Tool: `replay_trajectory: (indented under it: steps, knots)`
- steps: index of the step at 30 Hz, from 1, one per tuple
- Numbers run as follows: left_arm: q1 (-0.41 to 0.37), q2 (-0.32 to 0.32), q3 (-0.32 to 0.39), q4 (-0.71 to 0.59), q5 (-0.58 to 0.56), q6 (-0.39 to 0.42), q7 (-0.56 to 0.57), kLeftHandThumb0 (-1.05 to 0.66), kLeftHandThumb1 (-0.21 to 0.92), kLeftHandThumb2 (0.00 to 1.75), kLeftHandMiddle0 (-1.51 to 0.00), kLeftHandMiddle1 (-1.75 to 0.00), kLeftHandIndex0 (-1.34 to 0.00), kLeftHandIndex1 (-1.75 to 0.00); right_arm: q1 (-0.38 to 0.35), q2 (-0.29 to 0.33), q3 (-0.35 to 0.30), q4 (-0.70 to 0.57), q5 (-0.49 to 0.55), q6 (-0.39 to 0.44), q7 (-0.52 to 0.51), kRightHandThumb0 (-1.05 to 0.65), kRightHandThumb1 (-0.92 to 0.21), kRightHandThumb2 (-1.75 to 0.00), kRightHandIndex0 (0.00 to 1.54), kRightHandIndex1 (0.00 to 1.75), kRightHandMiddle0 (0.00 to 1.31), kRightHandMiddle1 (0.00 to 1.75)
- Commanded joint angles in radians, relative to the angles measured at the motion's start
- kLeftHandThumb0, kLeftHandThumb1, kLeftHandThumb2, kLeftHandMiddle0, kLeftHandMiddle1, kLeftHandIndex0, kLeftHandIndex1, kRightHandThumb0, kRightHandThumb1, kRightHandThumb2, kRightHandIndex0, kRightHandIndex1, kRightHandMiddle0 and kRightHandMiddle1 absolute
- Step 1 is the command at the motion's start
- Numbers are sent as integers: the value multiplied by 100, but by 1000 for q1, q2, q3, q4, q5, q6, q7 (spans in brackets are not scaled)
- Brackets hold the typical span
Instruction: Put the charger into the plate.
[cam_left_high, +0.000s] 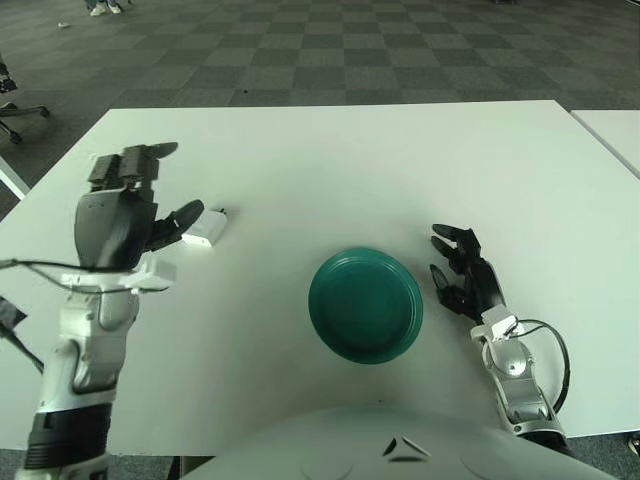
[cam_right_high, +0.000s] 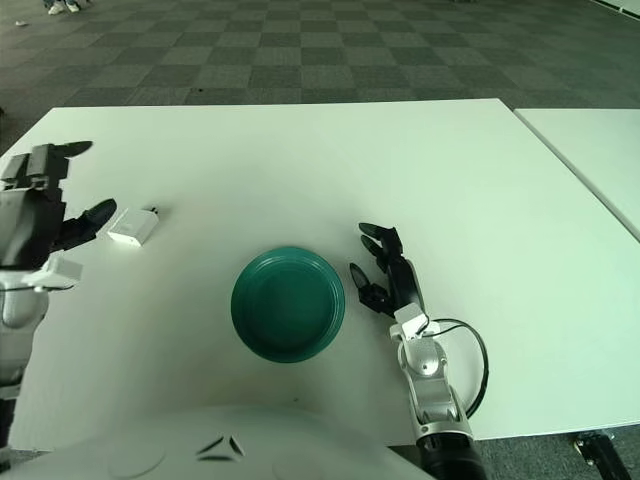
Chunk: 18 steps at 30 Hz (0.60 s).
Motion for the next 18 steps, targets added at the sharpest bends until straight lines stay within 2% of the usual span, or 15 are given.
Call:
replay_trajectory:
  steps: [1, 2, 4, 7, 12, 18]
  knots:
    - [-16, 33, -31, -25, 63, 96, -109, -105, 92, 79, -18, -53, 0, -103, 55, -5, -6, 121, -2, 39, 11, -65, -92, -55, 45, 15, 0, 90]
    - [-25, 25, -58, -34, 97, 144, -162, -105, 92, 79, -17, -50, 0, -102, 53, -7, -8, 128, -4, 28, 9, -65, -92, -55, 45, 15, 0, 90]
    - [-51, 19, -100, -22, 135, 211, -231, -105, 92, 78, -19, -33, 0, -97, 49, -9, -10, 141, -6, 11, 5, -65, -92, -55, 45, 14, 0, 90]
    - [-96, 27, -135, 54, 142, 252, -260, -105, 92, 75, -20, -19, 0, -94, 41, -12, -13, 164, -8, -8, 2, -65, -92, -55, 45, 15, 0, 90]
    - [-163, 41, -181, 226, 121, 243, -216, -105, 92, 72, -20, -12, 0, -95, 28, -13, -20, 193, 1, -30, 6, -64, -92, -55, 46, 15, 0, 90]
    - [-173, 51, -205, 292, 103, 238, -204, -105, 92, 71, -22, -9, 0, -99, 20, -11, -28, 219, 22, -55, 18, -61, -92, -54, 46, 15, 0, 91]
